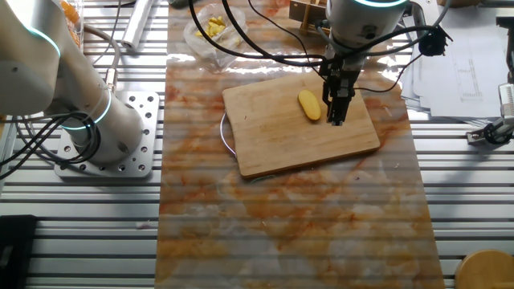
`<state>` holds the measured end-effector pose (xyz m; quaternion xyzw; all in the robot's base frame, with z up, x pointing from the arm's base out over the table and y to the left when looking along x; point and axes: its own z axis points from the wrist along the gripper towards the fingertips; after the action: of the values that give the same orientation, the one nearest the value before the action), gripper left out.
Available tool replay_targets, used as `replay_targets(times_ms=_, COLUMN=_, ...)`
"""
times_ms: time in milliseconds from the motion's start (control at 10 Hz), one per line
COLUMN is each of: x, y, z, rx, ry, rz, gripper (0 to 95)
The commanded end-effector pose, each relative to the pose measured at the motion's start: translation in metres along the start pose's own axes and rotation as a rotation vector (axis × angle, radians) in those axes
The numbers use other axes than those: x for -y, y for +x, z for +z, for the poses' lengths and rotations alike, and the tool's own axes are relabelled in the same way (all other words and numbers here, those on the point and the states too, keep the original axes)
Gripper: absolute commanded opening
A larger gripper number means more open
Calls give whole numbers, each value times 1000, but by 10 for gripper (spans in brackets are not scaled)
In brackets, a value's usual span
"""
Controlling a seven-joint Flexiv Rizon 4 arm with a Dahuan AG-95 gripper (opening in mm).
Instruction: Chop the potatoes
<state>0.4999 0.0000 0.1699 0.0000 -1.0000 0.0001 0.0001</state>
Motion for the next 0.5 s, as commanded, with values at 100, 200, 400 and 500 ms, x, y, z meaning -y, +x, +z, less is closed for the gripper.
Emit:
replay_targets(times_ms=100, x=0, y=0, z=0, rx=21, ry=17, rz=258, gripper=0)
replay_targets(times_ms=200, x=0, y=0, z=0, rx=21, ry=19, rz=258, gripper=0)
replay_targets(times_ms=400, x=0, y=0, z=0, rx=21, ry=19, rz=258, gripper=0)
replay_targets(times_ms=500, x=0, y=0, z=0, rx=21, ry=19, rz=258, gripper=0)
